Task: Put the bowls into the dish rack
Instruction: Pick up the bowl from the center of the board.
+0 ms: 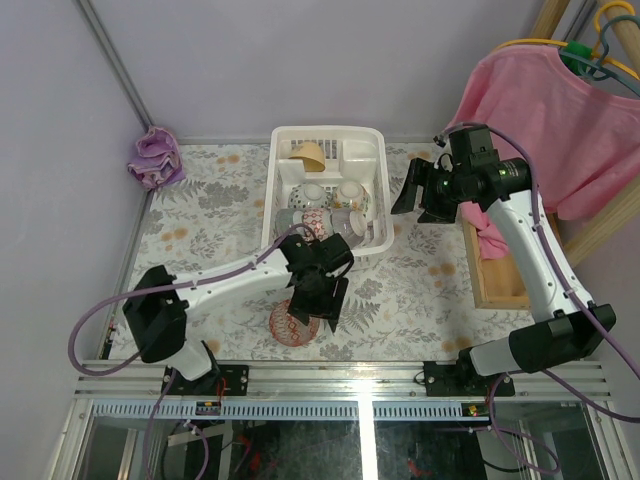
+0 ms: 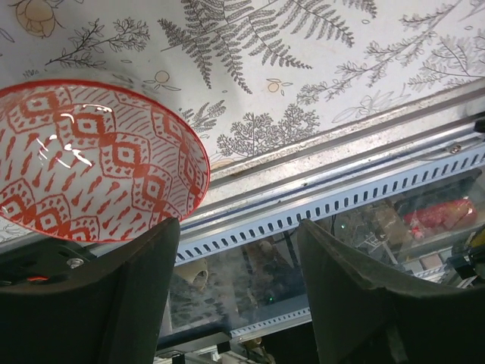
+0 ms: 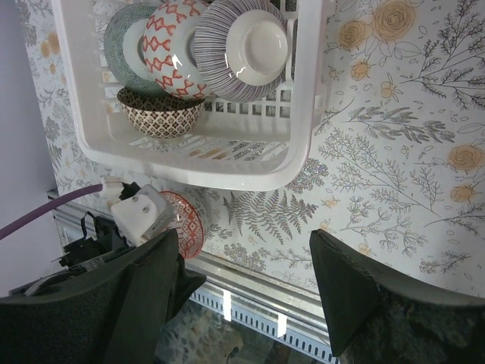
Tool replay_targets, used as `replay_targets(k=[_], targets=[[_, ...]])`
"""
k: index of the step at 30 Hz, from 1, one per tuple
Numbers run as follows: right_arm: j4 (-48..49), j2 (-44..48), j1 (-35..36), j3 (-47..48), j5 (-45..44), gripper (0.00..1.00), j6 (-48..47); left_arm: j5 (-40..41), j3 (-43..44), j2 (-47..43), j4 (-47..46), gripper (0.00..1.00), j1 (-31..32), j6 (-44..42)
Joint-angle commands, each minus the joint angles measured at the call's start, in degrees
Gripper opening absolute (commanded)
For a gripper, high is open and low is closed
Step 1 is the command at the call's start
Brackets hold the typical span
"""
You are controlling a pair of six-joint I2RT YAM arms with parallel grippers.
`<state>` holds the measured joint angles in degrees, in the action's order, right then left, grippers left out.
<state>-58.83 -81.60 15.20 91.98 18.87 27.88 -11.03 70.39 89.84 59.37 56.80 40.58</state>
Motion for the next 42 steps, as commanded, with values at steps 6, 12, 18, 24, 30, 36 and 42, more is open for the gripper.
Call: replay_targets(k=[6, 12, 18, 24, 30, 36, 42], targets=[[-0.5, 0.1, -0.3, 0.9, 1.9, 0.78, -0.5, 1.9, 0.3, 4.6, -2.3, 0.52, -0.1, -3.0], [-0.5, 0.0, -0.3, 1.0, 1.9, 0.78, -0.5, 2.2, -0.9, 6.4, -4.1, 0.45, -0.1, -3.5], [-0.4, 0.1, -0.3, 0.6, 2.0, 0.78, -0.5, 2.9, -2.8, 7.3, -5.6, 0.45, -0.1, -3.3], [-0.3, 0.4, -0.3, -0.2, 2.0, 0.78, -0.5, 4.3, -3.8, 7.8, -6.1, 0.42, 0.0, -2.9], [-0.3, 0.5, -0.3, -0.3, 2.0, 0.78, -0.5, 6.2, -6.3, 7.6, -6.8, 0.38, 0.0, -2.4], [-0.4, 0.8, -0.3, -0.8, 2.0, 0.78, -0.5, 7.8, -7.4, 7.0, -7.6, 0.31, 0.1, -2.0], [-0.4, 1.2, -0.3, -1.2, 2.0, 0.78, -0.5, 8.2, -8.8, 7.1, -8.7, 0.27, 0.5, -1.4]])
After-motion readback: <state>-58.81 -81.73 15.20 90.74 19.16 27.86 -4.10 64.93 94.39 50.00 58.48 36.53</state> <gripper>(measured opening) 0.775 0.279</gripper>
